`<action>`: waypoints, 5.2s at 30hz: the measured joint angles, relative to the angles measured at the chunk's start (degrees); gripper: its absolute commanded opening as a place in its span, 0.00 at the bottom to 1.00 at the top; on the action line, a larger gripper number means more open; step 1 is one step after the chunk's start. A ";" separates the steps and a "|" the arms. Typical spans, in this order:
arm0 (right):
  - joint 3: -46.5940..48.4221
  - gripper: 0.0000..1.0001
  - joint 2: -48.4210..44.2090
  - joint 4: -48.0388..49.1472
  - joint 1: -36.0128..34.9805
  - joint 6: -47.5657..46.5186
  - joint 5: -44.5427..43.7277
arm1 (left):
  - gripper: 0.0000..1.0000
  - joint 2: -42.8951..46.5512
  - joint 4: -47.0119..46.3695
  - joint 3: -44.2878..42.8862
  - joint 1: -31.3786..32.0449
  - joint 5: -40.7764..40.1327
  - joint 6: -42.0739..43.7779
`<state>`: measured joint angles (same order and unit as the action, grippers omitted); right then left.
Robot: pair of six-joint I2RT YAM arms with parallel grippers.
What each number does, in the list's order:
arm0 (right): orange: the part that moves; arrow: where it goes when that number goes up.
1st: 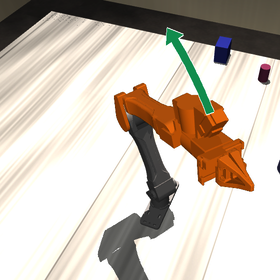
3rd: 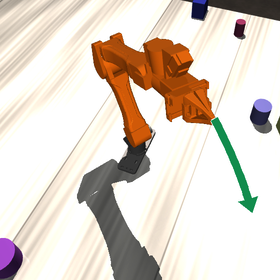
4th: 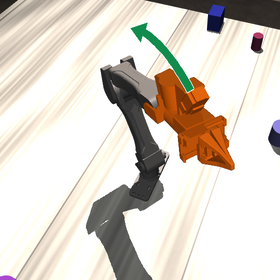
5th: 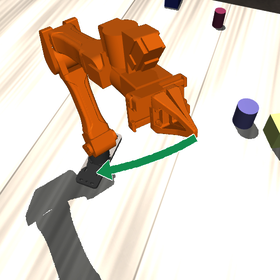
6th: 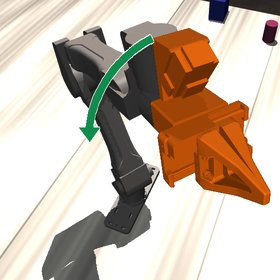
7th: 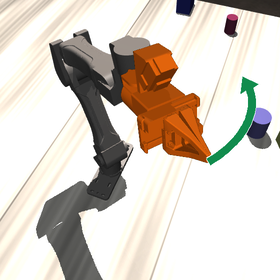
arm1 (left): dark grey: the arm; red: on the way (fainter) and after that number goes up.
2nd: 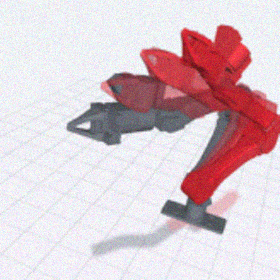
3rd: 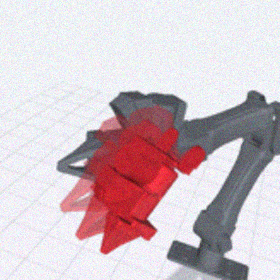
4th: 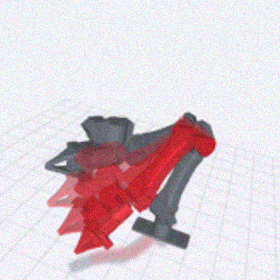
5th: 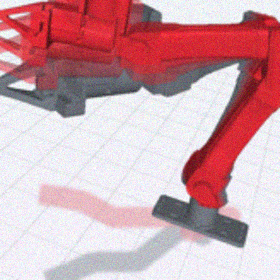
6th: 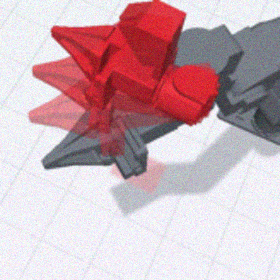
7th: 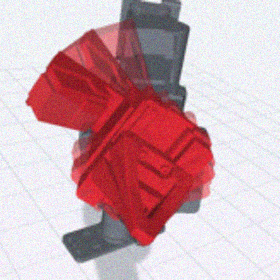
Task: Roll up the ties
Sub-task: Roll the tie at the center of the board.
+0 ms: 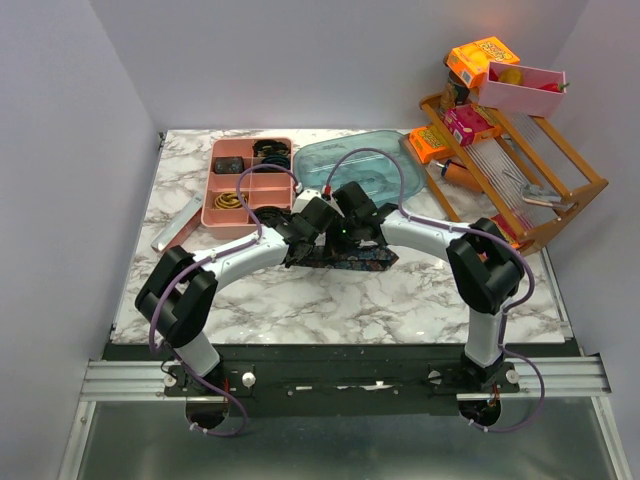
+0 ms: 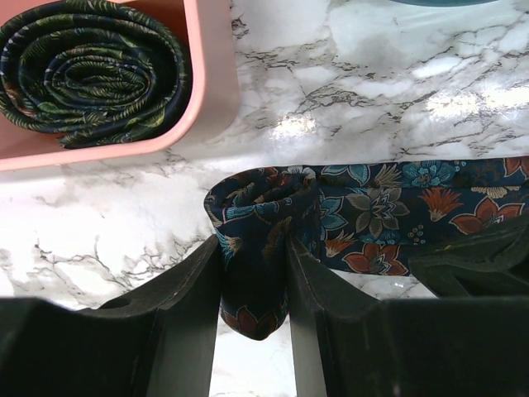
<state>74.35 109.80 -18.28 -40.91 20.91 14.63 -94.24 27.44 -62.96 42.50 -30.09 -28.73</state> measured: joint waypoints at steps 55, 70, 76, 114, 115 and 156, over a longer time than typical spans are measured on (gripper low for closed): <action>-8.72 0.01 -7.04 2.60 6.45 -0.35 -2.62 | 0.41 -11.98 8.68 -11.26 3.54 -14.21 6.10; -10.91 0.01 -9.29 3.13 8.11 0.11 -3.26 | 0.51 -19.34 12.90 -16.41 6.58 -18.78 7.58; -11.32 0.01 -9.84 3.21 8.72 0.11 -3.43 | 0.66 -19.02 8.48 -14.51 6.75 -12.37 7.63; 5.29 0.01 1.18 1.55 2.16 -1.51 3.76 | 0.92 11.34 -22.86 18.80 -22.51 39.50 -3.61; 5.79 0.01 1.99 1.44 2.16 -1.51 3.82 | 0.92 11.34 -24.96 20.41 -23.32 41.46 -4.50; 8.33 0.01 8.55 0.31 1.97 -1.44 3.91 | 0.40 3.65 -54.31 31.30 -25.77 55.21 -13.86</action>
<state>82.67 118.34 -17.98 -38.94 19.46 18.55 -90.59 -26.87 -31.66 16.73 25.12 -42.59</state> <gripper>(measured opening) 0.011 0.460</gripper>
